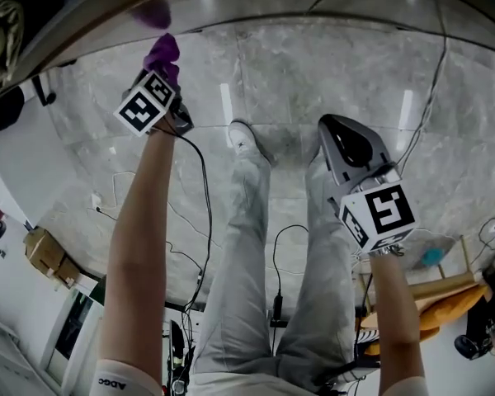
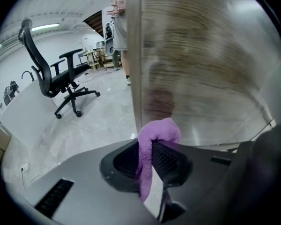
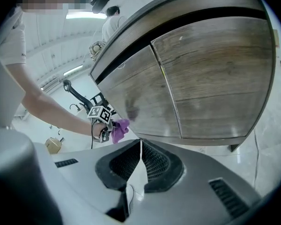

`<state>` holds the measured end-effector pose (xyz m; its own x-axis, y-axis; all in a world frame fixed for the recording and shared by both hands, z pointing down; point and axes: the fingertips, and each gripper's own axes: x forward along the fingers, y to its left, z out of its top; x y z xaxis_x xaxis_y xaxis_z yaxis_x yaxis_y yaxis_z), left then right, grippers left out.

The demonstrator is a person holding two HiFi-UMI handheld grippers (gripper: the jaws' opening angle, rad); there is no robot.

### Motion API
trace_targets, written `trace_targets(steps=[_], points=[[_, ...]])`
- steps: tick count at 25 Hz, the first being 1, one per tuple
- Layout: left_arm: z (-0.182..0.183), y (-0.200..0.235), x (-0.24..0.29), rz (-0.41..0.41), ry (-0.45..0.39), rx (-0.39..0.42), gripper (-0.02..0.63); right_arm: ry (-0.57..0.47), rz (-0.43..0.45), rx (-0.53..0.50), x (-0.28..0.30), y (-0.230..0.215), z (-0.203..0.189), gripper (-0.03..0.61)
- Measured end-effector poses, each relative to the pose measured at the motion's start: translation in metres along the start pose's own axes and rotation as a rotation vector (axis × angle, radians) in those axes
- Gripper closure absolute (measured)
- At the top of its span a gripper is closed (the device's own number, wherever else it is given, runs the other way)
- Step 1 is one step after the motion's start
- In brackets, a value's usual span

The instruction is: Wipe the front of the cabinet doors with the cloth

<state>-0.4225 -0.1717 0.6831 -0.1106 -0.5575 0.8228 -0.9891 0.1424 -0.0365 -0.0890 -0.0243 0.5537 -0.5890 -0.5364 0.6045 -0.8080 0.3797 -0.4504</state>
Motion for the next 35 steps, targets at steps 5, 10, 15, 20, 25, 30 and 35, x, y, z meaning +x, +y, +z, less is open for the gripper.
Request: trace_targets(steps=[5, 10, 15, 20, 25, 30, 35], points=[[-0.048, -0.078, -0.001, -0.052, 0.066, 0.043, 0.554, 0.03, 0.037, -0.059, -0.033, -0.02, -0.002, 0.549], [-0.07, -0.194, 0.007, -0.206, 0.102, 0.155, 0.554, 0.016, -0.003, -0.071, -0.064, -0.058, -0.006, 0.549], [-0.078, -0.285, 0.019, -0.337, 0.111, 0.31, 0.554, -0.072, -0.135, 0.074, -0.092, -0.101, -0.024, 0.549], [-0.085, -0.324, 0.044, -0.396, 0.106, 0.434, 0.554, -0.171, -0.306, 0.245, -0.111, -0.136, -0.065, 0.549], [-0.085, -0.32, 0.074, -0.41, 0.105, 0.503, 0.554, -0.21, -0.414, 0.341, -0.107, -0.132, -0.104, 0.549], [-0.075, -0.296, 0.097, -0.422, 0.105, 0.55, 0.554, -0.225, -0.45, 0.391, -0.08, -0.105, -0.121, 0.549], [-0.068, -0.253, 0.106, -0.433, 0.129, 0.565, 0.554, -0.218, -0.428, 0.38, -0.039, -0.072, -0.111, 0.549]])
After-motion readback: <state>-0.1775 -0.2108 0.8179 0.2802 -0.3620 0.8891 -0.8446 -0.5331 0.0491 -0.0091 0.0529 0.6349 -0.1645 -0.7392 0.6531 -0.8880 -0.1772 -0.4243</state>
